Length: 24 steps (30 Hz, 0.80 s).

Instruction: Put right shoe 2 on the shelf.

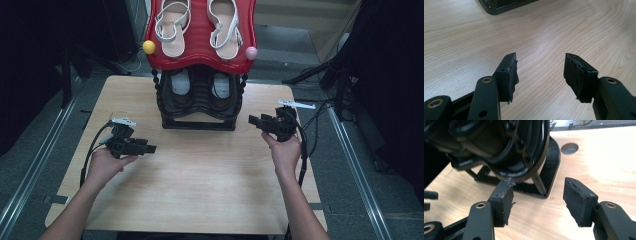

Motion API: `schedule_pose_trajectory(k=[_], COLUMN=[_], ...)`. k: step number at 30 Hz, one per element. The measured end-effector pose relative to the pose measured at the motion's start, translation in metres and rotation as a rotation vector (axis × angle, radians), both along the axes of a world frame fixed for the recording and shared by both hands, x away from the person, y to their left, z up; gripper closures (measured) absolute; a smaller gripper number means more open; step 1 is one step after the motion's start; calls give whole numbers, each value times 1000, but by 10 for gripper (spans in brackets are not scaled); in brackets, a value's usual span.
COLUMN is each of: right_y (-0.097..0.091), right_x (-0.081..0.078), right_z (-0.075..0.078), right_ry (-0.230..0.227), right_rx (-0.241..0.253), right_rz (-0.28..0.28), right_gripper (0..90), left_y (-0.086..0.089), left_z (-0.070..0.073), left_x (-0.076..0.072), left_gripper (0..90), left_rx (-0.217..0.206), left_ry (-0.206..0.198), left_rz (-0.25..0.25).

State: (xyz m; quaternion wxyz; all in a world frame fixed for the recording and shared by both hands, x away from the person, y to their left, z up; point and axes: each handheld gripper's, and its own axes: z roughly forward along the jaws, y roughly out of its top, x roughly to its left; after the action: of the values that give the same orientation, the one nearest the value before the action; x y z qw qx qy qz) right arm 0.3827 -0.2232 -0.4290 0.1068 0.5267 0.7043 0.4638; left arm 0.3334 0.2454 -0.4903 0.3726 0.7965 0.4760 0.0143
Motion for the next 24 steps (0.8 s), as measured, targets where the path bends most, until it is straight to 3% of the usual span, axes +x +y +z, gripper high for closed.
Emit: schedule_pose_trajectory(k=[13, 18, 24], right_y=[5, 5, 5], right_x=[-26, -33, -39], right_z=[-27, -37, -46], right_ry=[14, 25, 16], right_rx=[-43, -8, -7], right_rz=[31, 34, 45], right_gripper=[430, 429, 429], left_y=[-2, -2, -3], left_z=[0, 0, 0], left_x=[-1, 0, 0], left_gripper=[446, 446, 445], left_rx=[2, 5, 9], left_ry=[-6, -6, -10], left_rz=[5, -3, -15])
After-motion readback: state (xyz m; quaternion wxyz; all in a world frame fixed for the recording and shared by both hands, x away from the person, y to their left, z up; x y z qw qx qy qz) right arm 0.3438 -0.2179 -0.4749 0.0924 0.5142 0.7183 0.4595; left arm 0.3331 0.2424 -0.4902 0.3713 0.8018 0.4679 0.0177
